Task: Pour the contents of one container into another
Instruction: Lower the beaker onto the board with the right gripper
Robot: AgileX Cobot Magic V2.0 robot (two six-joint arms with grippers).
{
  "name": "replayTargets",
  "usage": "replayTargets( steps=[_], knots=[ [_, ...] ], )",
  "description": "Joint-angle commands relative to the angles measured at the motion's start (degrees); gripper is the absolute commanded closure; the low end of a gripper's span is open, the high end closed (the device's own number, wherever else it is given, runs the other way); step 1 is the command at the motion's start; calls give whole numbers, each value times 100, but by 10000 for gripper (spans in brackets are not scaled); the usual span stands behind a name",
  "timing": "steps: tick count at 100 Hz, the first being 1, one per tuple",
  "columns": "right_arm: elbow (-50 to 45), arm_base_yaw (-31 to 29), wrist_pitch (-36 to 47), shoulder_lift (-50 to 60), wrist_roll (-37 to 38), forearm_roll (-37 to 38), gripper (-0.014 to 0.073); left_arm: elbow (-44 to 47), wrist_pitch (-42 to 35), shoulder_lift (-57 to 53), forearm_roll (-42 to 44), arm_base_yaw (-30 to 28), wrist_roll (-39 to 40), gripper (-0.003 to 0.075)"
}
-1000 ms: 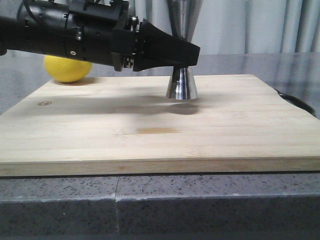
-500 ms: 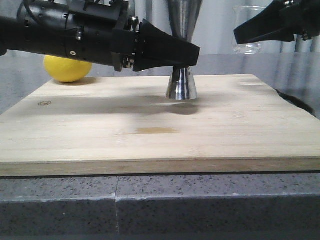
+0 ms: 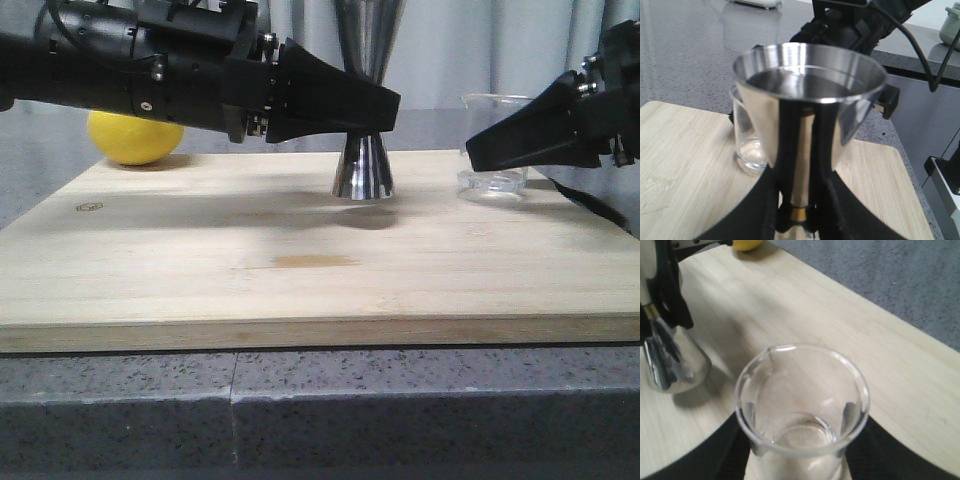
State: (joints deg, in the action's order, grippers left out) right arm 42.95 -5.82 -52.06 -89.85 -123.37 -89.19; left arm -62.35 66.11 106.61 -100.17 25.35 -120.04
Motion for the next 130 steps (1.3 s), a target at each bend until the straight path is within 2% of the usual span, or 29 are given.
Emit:
replayTargets(
  steps=[1,17,46,130],
  knots=[
    [86,-42,-399,174,-89,-19,389,-164,547,-316,-421,22,41,739],
    [86,-42,-685,174,-89,69,389,-164,547,-316,-421,22,41,739],
    [86,-42,-697,210,-89,356,389,-164,547,-316,-411,22,41,739],
    [86,-42,-1037,210,-89,433,386,-164,547,-316,-377,22,41,739]
  ],
)
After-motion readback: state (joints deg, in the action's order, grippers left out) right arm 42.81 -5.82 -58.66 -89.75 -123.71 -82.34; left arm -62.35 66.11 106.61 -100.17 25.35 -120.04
